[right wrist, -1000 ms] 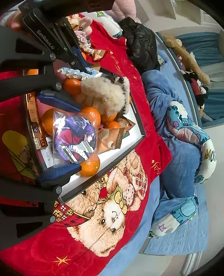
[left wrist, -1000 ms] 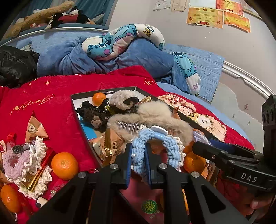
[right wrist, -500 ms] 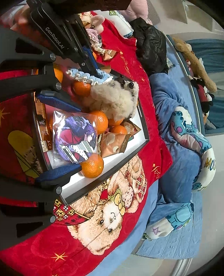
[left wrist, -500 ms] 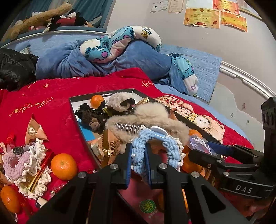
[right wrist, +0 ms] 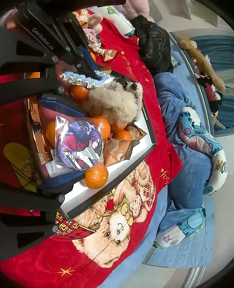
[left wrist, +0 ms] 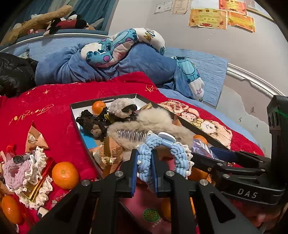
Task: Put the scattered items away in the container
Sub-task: 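Lower both items into the tray and open both grippers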
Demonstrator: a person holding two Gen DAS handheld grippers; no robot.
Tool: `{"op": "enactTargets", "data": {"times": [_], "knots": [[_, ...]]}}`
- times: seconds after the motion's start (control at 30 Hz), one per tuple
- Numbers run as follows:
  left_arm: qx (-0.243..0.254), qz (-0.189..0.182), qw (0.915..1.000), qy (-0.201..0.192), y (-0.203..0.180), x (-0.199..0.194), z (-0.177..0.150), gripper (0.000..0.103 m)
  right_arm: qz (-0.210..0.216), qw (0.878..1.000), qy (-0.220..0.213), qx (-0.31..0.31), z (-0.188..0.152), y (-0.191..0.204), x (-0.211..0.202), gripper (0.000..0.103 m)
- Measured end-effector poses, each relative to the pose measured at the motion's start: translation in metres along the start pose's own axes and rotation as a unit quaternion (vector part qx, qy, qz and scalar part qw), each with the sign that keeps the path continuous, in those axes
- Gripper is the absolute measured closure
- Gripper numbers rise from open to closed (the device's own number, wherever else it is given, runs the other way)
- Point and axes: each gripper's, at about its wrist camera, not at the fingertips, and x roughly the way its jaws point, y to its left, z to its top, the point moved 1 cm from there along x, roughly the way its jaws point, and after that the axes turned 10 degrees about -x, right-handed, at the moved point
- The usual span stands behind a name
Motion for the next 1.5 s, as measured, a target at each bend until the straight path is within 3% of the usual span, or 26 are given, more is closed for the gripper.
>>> {"op": "enactTargets", "data": {"times": [0.77, 1.5], "knots": [[0.001, -0.012, 0.9999, -0.006, 0.0035, -0.0029, -0.0005, 0.09, 0.039, 0.999, -0.012, 0.005, 0.0022, 0.0002, -0.0018, 0.044], [-0.003, -0.017, 0.9999, 0.002, 0.0059, -0.0024, -0.0021, 0.09, 0.032, 0.999, -0.015, 0.018, 0.0038, -0.005, -0.003, 0.044]]}}
